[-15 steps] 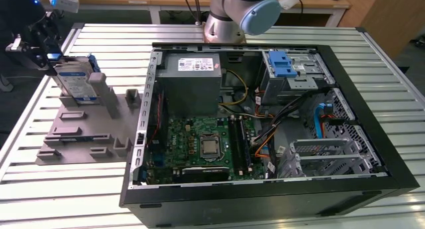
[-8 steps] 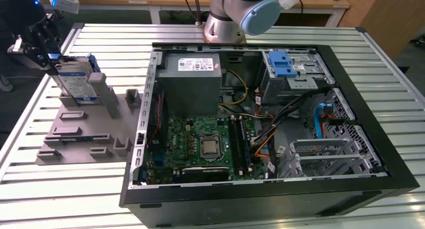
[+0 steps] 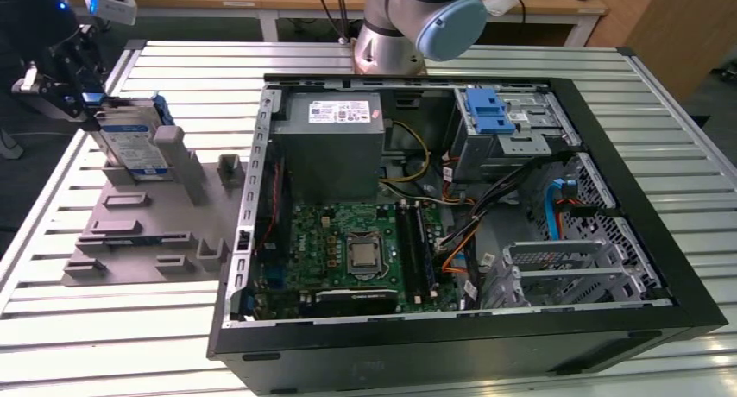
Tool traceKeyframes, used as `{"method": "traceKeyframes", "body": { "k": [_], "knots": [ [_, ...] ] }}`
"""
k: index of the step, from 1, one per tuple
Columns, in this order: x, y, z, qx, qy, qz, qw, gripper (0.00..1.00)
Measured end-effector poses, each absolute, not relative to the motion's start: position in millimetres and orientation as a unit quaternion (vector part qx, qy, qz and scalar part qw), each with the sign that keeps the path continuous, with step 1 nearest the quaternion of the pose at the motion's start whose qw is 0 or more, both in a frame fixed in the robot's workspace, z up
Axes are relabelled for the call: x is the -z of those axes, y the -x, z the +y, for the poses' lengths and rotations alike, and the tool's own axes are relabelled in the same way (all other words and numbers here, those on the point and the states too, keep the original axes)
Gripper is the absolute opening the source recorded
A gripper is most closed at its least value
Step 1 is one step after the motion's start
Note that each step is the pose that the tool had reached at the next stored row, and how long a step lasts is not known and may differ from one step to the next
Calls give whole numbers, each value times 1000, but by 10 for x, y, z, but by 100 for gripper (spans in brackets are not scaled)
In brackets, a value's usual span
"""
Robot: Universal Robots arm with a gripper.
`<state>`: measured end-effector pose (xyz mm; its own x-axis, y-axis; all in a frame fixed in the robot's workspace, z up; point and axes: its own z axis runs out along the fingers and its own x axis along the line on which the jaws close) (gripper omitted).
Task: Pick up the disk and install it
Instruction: 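Pick up the disk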
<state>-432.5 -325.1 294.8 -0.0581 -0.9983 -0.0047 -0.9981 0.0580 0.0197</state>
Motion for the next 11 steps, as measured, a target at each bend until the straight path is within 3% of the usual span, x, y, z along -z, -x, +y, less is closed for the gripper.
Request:
{"method": "traceKeyframes", "body": {
  "k": [4, 6, 11],
  "knots": [
    [-2944, 4325, -3252, 9, -686, -727, 5, 47],
    [-2942, 4325, -3252, 9, -686, -727, 5, 39],
    [-2939, 4325, -3252, 8, -686, -727, 5, 37]
  ]
}}
